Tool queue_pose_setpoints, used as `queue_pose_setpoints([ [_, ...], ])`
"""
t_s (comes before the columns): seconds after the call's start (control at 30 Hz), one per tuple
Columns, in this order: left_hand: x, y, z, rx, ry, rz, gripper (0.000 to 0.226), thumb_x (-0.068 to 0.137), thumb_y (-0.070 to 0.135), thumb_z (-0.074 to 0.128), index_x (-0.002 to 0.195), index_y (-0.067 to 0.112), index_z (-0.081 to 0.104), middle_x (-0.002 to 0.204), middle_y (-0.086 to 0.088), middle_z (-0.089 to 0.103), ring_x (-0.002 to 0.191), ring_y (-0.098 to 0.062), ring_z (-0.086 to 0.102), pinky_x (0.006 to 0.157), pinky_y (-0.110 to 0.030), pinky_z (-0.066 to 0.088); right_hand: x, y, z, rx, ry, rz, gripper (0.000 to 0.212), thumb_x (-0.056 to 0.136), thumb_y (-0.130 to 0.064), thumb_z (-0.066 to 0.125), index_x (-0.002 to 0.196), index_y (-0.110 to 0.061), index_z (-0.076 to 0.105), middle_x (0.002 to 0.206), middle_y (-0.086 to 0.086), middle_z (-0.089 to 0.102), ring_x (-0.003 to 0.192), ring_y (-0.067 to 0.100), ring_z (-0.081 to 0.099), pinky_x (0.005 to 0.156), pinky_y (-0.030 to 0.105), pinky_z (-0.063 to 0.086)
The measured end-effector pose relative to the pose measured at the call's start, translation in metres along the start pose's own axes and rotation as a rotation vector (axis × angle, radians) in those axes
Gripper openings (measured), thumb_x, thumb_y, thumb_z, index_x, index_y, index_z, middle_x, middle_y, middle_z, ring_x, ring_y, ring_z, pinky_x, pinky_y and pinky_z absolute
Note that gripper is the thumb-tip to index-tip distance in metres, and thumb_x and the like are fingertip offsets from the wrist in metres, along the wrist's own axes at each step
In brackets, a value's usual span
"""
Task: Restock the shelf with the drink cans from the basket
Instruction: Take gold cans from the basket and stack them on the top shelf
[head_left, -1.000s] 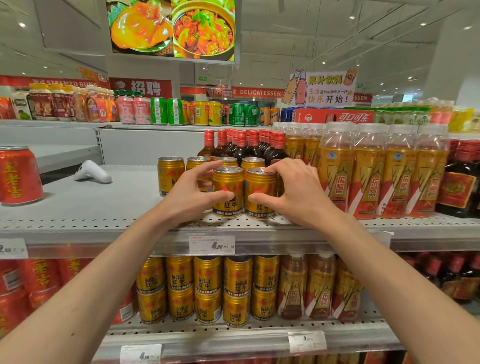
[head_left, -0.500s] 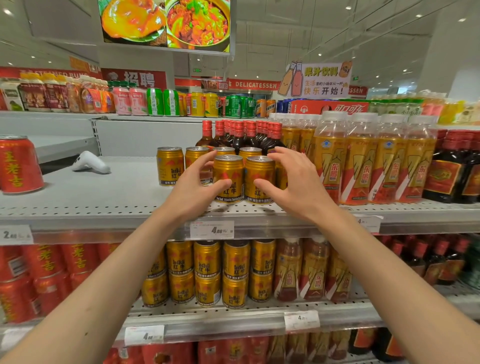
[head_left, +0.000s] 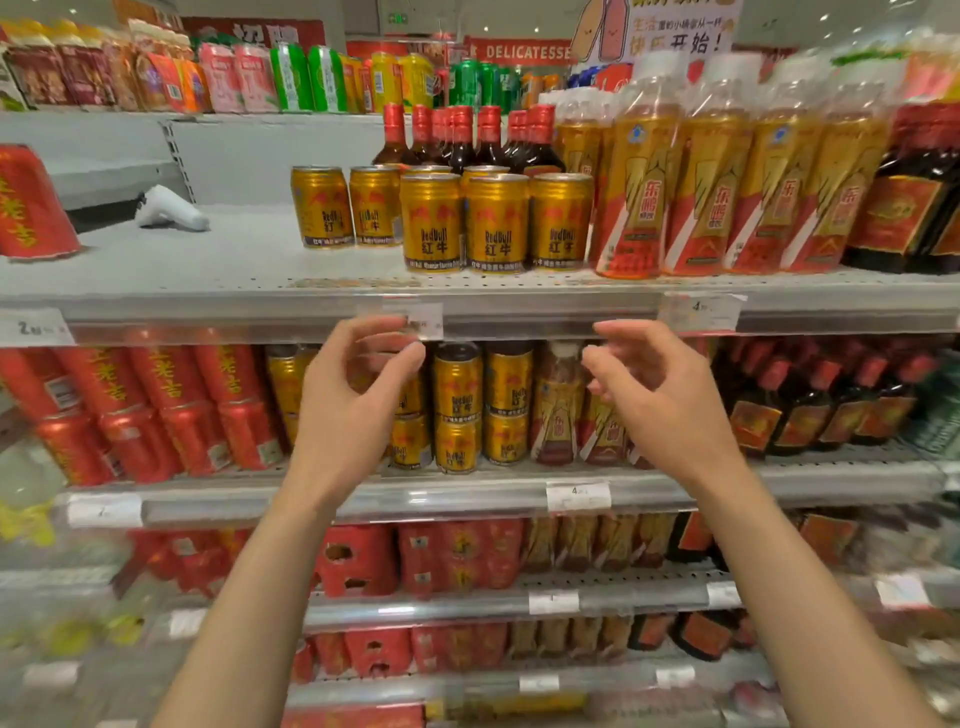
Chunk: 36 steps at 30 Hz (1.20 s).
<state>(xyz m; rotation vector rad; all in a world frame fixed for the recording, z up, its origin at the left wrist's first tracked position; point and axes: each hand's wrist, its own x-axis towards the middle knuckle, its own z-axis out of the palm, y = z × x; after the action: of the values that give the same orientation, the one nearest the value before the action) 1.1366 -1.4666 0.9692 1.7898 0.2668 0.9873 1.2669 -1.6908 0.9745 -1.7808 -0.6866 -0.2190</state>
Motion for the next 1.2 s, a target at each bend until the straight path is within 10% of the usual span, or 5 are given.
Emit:
queue_pose_setpoints([
  [0.3, -0.111, -0.084, 0.037, -0.075, 0.055, -0.309, 0.020, 0.095, 0.014, 0.071, 0.113, 0.010, 0.067, 0.099, -0.015, 0.068, 0.094, -0.033, 0.072, 0.090, -0.046, 0.060, -0.096, 0.130, -0.016, 0.147, 0.012, 0.396, 0.015, 0.097, -0.024, 0.068, 0.110, -0.017, 0.071, 0.092, 0.006, 0.077, 0.080, 0.015, 0.074, 0.080, 0.033, 0.062],
  [0.63, -0.222, -0.219, 0.057, 0.006, -0.055, -0.719, 0.016, 0.094, 0.009, 0.070, 0.109, 0.013, 0.068, 0.093, -0.003, 0.074, 0.084, -0.010, 0.073, 0.083, -0.034, 0.060, -0.223, 0.269, 0.007, 0.082, -0.039, 0.826, 0.018, 0.098, -0.007, 0.065, 0.115, -0.004, 0.069, 0.080, 0.005, 0.074, 0.063, 0.001, 0.068, 0.064, 0.015, 0.056],
  [1.2, -0.469, -0.668, 0.106, 0.179, -0.221, -1.037, 0.019, 0.096, 0.001, 0.059, 0.104, 0.019, 0.063, 0.082, -0.001, 0.067, 0.082, -0.025, 0.066, 0.077, -0.036, 0.055, -0.459, 0.661, 0.219, -0.187, -0.233, 1.000, 0.020, 0.092, -0.031, 0.067, 0.108, -0.019, 0.071, 0.094, 0.004, 0.077, 0.084, 0.024, 0.074, 0.087, 0.051, 0.059],
])
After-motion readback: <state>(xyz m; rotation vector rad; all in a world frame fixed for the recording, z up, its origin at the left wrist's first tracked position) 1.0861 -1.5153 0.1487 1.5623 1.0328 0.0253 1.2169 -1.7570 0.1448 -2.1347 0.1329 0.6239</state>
